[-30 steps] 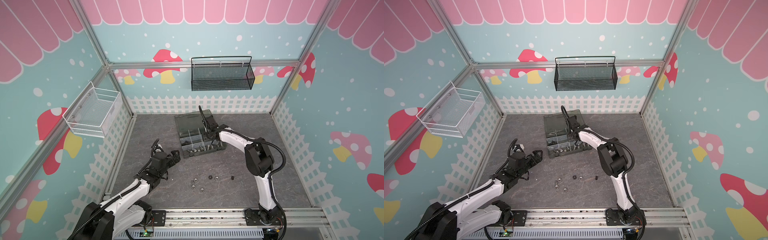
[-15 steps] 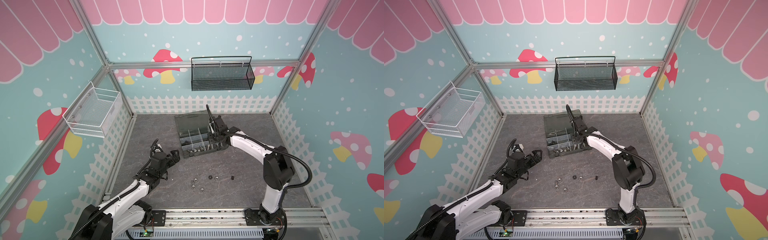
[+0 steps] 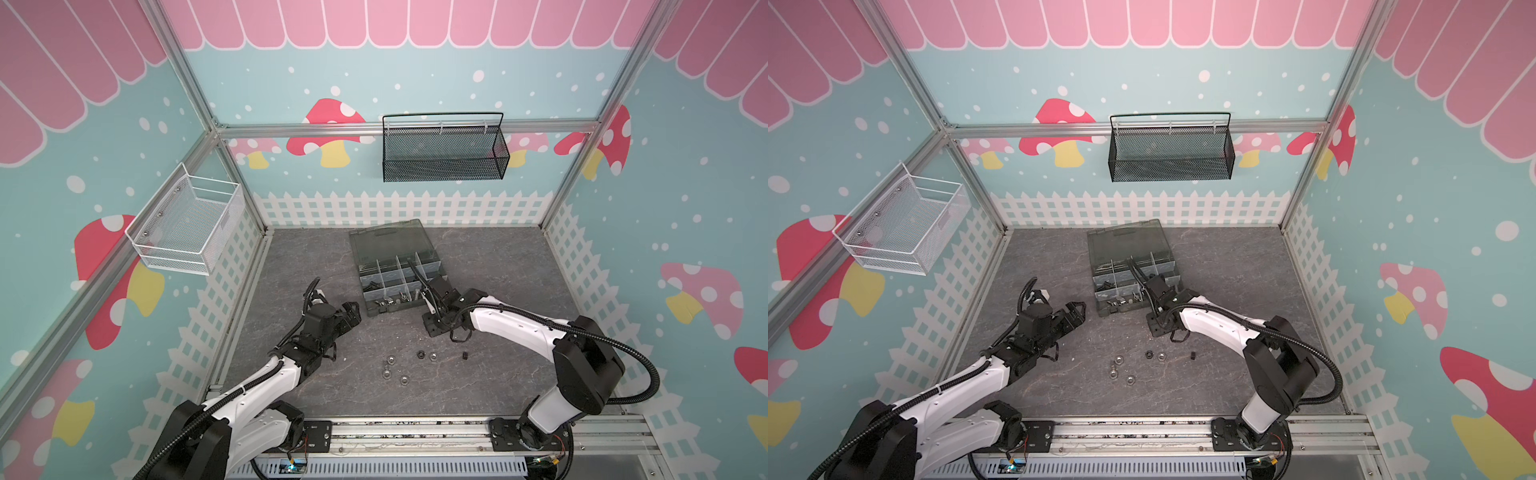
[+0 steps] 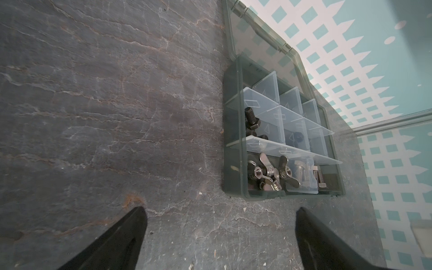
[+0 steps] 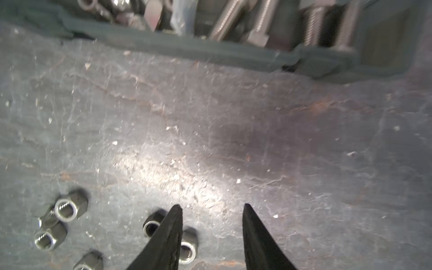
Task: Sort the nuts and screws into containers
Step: 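Move the right gripper back down to the loose nuts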
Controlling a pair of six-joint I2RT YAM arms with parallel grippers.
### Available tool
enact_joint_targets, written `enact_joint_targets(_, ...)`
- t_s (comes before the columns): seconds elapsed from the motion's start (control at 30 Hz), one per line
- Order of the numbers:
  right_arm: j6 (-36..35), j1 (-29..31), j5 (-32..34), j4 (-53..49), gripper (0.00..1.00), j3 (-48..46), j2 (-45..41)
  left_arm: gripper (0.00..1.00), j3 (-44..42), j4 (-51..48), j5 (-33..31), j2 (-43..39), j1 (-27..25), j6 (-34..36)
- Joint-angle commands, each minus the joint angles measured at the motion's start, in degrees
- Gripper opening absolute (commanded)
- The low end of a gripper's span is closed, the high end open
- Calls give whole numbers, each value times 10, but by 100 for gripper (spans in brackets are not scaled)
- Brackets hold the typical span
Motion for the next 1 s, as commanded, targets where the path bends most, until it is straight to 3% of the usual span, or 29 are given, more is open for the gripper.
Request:
enact_joint_targets(0.0, 12, 31, -13, -21, 44, -5, -13, 100, 3, 21, 14, 10, 3, -20)
enact_joint_targets(0.6, -15, 111, -30, -35, 44, -7, 58, 99, 1, 15, 10, 10, 3, -27)
enact_joint_targets(0.97, -7, 116, 11, -35, 42, -15, 97, 99, 1, 15, 11, 12, 2, -25)
